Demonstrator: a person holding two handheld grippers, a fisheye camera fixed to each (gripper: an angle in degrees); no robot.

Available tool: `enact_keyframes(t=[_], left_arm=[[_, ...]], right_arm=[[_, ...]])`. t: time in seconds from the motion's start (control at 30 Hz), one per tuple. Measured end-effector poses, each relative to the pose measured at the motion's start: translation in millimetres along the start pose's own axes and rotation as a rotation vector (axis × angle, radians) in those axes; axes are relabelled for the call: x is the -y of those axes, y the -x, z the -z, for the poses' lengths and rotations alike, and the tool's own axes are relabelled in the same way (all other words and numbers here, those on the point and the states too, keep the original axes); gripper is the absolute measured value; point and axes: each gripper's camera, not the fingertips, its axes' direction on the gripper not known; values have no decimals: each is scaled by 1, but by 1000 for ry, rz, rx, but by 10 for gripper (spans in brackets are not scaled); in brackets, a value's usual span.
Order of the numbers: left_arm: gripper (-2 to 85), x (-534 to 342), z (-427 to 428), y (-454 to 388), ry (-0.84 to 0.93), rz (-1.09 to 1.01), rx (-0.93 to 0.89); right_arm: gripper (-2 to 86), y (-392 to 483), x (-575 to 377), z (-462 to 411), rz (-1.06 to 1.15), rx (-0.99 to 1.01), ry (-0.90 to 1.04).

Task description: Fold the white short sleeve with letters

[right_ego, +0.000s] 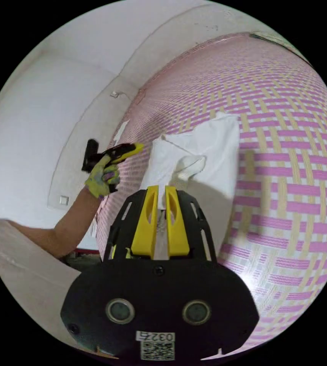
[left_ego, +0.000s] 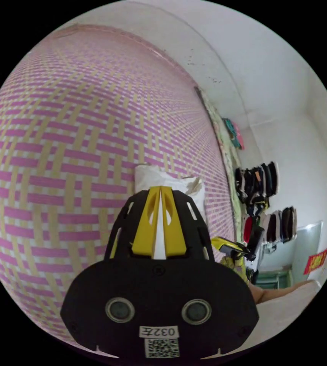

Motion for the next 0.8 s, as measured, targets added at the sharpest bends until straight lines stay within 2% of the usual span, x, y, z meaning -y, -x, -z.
enact_keyframes(t=[0.1, 0.2, 0.27, 0.47, 0.57, 0.67, 0.8], left_arm=[[-9, 9, -25, -13, 29, -107, -136], [-9, 20, -60, -2, 116, -73, 16], [-9, 21, -64, 4, 101, -107, 10], [-9, 7, -57, 20, 67, -14, -73], [-9, -27, -27, 9, 4, -79, -238], [-9, -97, -9, -10, 85, -195, -223], [-9, -244, -6, -28, 279, -301, -157]], right_arm=[[9, 29, -15, -19, 143, 77, 39], [-5, 24, -13, -45, 126, 74, 125], [-8, 15, -13, -52, 99, 33, 159], [-10, 0, -14, -38, 10, 159, 165], [-10, 10, -33, 8, 19, 199, 61], [-10, 19, -69, 49, 53, 130, 68], [-10, 34, -146, 81, 88, 44, 138]])
